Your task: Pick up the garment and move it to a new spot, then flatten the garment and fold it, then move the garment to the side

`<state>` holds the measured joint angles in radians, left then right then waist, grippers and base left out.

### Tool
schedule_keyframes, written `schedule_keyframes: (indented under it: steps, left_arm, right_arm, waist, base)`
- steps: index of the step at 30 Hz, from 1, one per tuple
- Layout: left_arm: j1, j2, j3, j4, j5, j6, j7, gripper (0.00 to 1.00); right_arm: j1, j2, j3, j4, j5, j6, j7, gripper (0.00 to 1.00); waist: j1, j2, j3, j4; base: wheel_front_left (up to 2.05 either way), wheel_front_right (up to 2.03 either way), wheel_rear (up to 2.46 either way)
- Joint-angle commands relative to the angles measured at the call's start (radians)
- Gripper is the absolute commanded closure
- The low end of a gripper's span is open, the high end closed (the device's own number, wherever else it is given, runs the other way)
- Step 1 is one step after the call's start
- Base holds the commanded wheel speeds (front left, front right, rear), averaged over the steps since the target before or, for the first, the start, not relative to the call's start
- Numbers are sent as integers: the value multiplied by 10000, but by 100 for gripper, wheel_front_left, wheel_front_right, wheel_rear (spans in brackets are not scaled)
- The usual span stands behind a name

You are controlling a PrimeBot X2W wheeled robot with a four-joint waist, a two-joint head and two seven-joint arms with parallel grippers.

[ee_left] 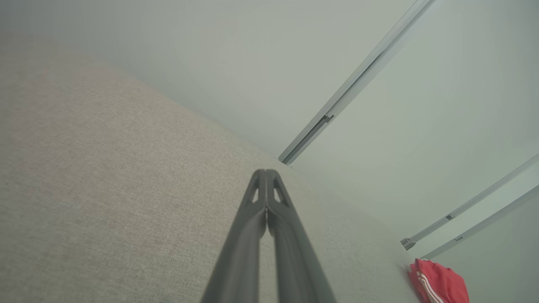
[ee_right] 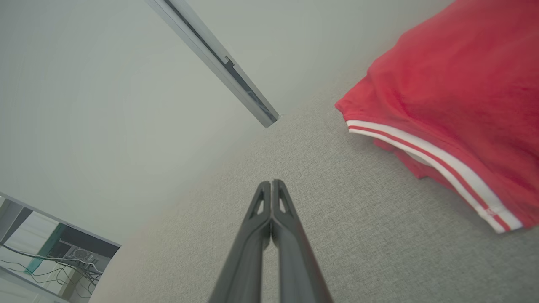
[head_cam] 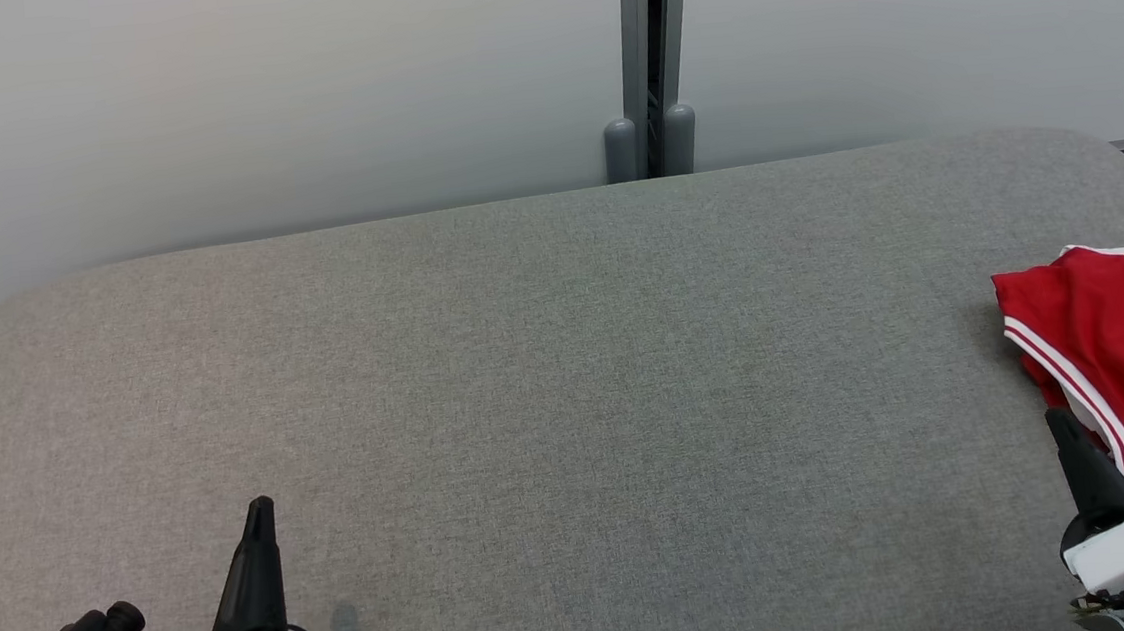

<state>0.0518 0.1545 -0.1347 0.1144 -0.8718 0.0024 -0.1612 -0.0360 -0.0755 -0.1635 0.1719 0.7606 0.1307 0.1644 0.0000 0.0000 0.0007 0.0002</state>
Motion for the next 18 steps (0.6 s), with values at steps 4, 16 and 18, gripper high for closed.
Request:
schedule_keyframes:
  steps: [4, 16, 18]
  left_arm:
    - [-380, -7, -1, 5, -669, -151, -98, 100]
    - [-603, -207, -75, 185, -2015, -392, -184, 100]
    - [-634, -235, -87, 211, -2230, -417, -203, 100]
  right_arm:
    - [-402, -70, -252, 60, 720, 1, 228, 100]
    - [-721, -59, -663, 445, 2112, 1, 691, 100]
    - [-772, -57, -728, 501, 2331, 1, 761, 100]
  waist:
    - [0, 0, 1, 0]
    - [0, 0, 6, 1]
    - [0, 0, 7, 1]
  base:
    - [0, 0, 0]
    - [0, 0, 0]
    - [0, 0, 0]
